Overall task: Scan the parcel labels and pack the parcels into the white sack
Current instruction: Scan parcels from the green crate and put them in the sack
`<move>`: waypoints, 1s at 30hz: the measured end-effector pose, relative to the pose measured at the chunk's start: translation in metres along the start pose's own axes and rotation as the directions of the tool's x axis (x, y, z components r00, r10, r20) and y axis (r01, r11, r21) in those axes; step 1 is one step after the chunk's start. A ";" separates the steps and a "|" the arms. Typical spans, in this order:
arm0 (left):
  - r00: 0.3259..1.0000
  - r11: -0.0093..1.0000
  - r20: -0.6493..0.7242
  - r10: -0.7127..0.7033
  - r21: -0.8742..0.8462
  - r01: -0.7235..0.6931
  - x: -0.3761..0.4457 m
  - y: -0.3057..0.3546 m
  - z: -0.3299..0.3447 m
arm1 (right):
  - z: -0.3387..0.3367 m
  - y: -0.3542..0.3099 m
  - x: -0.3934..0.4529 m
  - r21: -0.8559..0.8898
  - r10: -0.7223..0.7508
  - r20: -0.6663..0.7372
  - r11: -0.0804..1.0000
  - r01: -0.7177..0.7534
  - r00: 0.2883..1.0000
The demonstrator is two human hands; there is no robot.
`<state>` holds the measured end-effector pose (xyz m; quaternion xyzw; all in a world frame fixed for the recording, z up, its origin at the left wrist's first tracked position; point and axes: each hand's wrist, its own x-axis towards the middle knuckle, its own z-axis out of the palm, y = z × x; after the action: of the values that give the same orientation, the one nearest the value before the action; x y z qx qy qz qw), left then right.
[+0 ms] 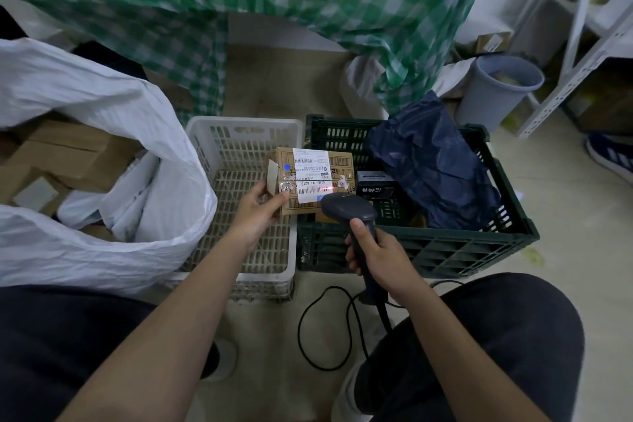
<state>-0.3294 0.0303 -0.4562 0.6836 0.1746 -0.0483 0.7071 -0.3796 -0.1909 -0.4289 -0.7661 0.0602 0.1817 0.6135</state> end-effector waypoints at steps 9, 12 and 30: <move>0.991 0.989 -0.003 0.136 0.053 -0.135 -0.017 0.036 0.009 | 0.007 -0.017 0.008 0.080 -0.117 -0.214 0.987 0.137 0.970; 0.972 0.969 -0.014 0.234 0.081 -0.232 -0.025 0.067 0.005 | 0.014 -0.045 0.014 0.154 -0.160 -0.306 0.964 0.215 0.939; 0.622 0.781 -0.477 0.621 0.439 -0.444 -0.106 0.191 -0.203 | 0.169 -0.202 0.060 -0.019 -0.331 -0.065 0.944 0.330 0.941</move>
<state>-0.4059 0.2232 -0.2423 0.7748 0.1666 0.3598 0.4924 -0.2946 0.0283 -0.2953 -0.7735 -0.0493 0.0504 0.6299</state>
